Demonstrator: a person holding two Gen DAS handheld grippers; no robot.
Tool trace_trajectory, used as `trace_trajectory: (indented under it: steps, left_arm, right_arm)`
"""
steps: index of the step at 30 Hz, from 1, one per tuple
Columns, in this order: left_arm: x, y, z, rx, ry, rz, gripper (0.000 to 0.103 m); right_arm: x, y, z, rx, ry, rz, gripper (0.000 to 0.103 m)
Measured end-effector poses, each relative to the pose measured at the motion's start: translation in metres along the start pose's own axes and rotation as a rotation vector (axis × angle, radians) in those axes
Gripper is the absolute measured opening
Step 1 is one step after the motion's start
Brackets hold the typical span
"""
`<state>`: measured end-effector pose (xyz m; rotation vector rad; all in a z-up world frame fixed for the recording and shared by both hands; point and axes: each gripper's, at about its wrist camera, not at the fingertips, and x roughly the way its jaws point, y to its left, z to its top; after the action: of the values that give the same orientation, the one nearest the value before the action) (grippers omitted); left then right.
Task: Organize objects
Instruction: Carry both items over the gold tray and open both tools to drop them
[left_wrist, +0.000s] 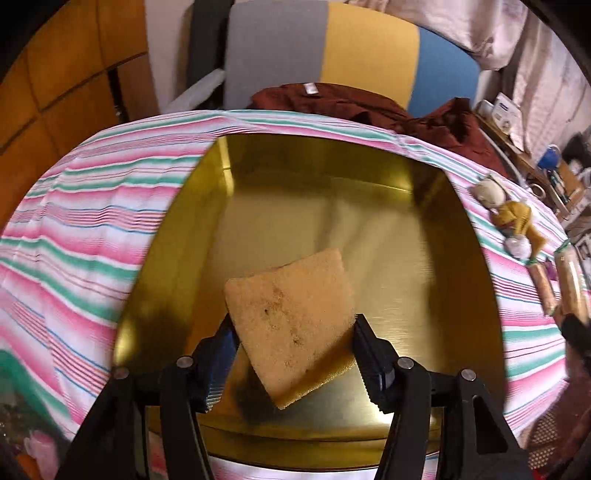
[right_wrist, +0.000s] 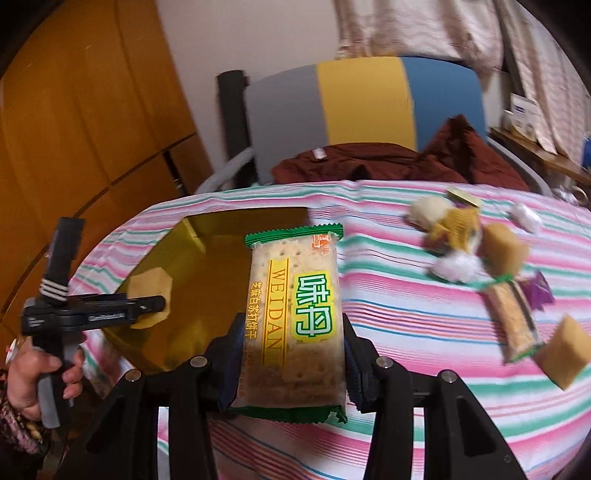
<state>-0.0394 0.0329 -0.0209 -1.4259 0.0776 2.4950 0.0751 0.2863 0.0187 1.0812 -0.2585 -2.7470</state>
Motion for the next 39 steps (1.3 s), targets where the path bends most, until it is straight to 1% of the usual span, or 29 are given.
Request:
trace_trajectory:
  steps: [2, 5, 9, 10, 11, 12, 13, 14, 17, 19, 20, 23, 25, 28, 31, 34, 36, 39]
  left_arm:
    - [0.003, 0.009, -0.001, 0.003, 0.006, 0.024, 0.062]
    - [0.007, 0.02, -0.004, -0.002, 0.021, 0.064, 0.062]
    - [0.012, 0.035, -0.01, -0.032, 0.059, 0.08, 0.063]
    - [0.012, 0.036, -0.01, -0.034, 0.074, 0.076, 0.067]
    - [0.013, 0.038, -0.009, -0.04, 0.087, 0.066, 0.075]
    - [0.01, 0.04, -0.008, -0.053, 0.091, 0.058, 0.08]
    - [0.007, 0.044, -0.007, -0.083, 0.092, 0.045, 0.09]
    - [0.002, 0.049, -0.006, -0.116, 0.086, 0.02, 0.094]
    - [-0.013, 0.06, 0.0, -0.205, 0.053, -0.059, 0.094]
    - [-0.026, 0.069, 0.003, -0.26, 0.008, -0.085, 0.094]
    - [-0.034, 0.073, 0.004, -0.294, -0.024, -0.086, 0.096]
    - [-0.05, 0.08, 0.006, -0.348, -0.094, -0.066, 0.098]
    - [-0.057, 0.085, 0.008, -0.375, -0.126, -0.055, 0.099]
    - [-0.061, 0.087, 0.01, -0.403, -0.146, -0.058, 0.1]
    - [-0.06, 0.089, 0.009, -0.414, -0.149, -0.063, 0.1]
    - [-0.06, 0.087, 0.007, -0.42, -0.147, -0.076, 0.1]
    - [-0.06, 0.086, 0.006, -0.424, -0.143, -0.083, 0.1]
    - [-0.057, 0.084, 0.004, -0.437, -0.137, -0.105, 0.1]
  right_arm:
    - [0.009, 0.012, 0.003, -0.006, 0.019, 0.036, 0.046]
    - [0.023, 0.027, 0.006, -0.007, 0.058, 0.066, 0.046]
    - [0.042, 0.051, 0.007, -0.043, 0.096, 0.098, 0.046]
    - [0.047, 0.058, 0.007, -0.053, 0.106, 0.105, 0.046]
    - [0.051, 0.064, 0.006, -0.056, 0.114, 0.112, 0.046]
    - [0.056, 0.069, 0.006, -0.055, 0.125, 0.119, 0.046]
    - [0.062, 0.073, 0.005, -0.053, 0.139, 0.124, 0.046]
    - [0.065, 0.076, 0.005, -0.051, 0.148, 0.127, 0.046]
    - [0.078, 0.084, 0.002, -0.048, 0.177, 0.132, 0.046]
    - [0.088, 0.089, 0.0, -0.048, 0.195, 0.135, 0.046]
    - [0.093, 0.092, 0.0, -0.049, 0.205, 0.134, 0.046]
    - [0.106, 0.101, 0.0, -0.051, 0.224, 0.139, 0.046]
    - [0.116, 0.109, 0.0, -0.063, 0.237, 0.139, 0.046]
    - [0.13, 0.119, -0.001, -0.06, 0.262, 0.131, 0.046]
    - [0.142, 0.123, -0.001, -0.023, 0.288, 0.11, 0.047]
    - [0.148, 0.125, -0.002, -0.004, 0.308, 0.112, 0.048]
    - [0.145, 0.125, -0.001, -0.007, 0.303, 0.125, 0.049]
    - [0.132, 0.123, 0.0, -0.009, 0.267, 0.148, 0.05]
